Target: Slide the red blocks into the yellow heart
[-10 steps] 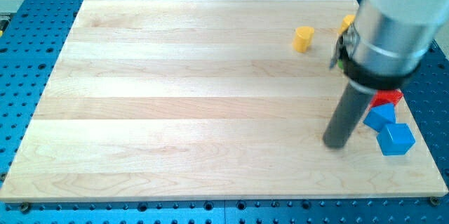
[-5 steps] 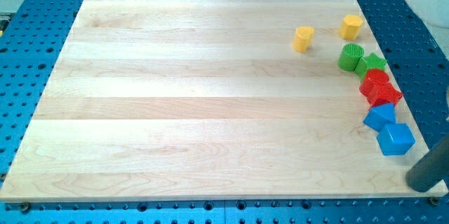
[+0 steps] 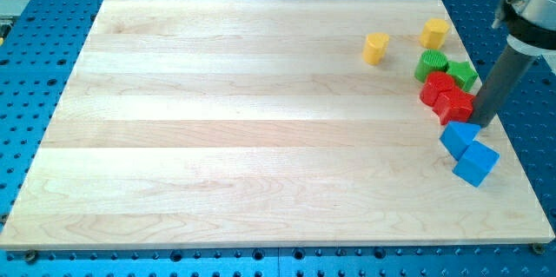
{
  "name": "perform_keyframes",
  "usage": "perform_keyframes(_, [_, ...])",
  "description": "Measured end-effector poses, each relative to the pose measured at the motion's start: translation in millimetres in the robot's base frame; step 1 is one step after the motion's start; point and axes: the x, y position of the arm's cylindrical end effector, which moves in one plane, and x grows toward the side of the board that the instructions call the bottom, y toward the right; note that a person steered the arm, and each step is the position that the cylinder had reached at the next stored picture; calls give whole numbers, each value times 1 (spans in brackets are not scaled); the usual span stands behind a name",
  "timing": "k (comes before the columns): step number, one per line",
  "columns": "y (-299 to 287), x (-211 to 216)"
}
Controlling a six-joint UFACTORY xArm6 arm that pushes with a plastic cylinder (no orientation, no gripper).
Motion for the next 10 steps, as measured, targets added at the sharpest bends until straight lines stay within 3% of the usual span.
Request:
perform_keyframes(2, [-9,-1])
perform_keyframes(5, [-100,-68])
perform_keyframes(7, [-149,-69])
perform_keyframes(10, [-339,-69])
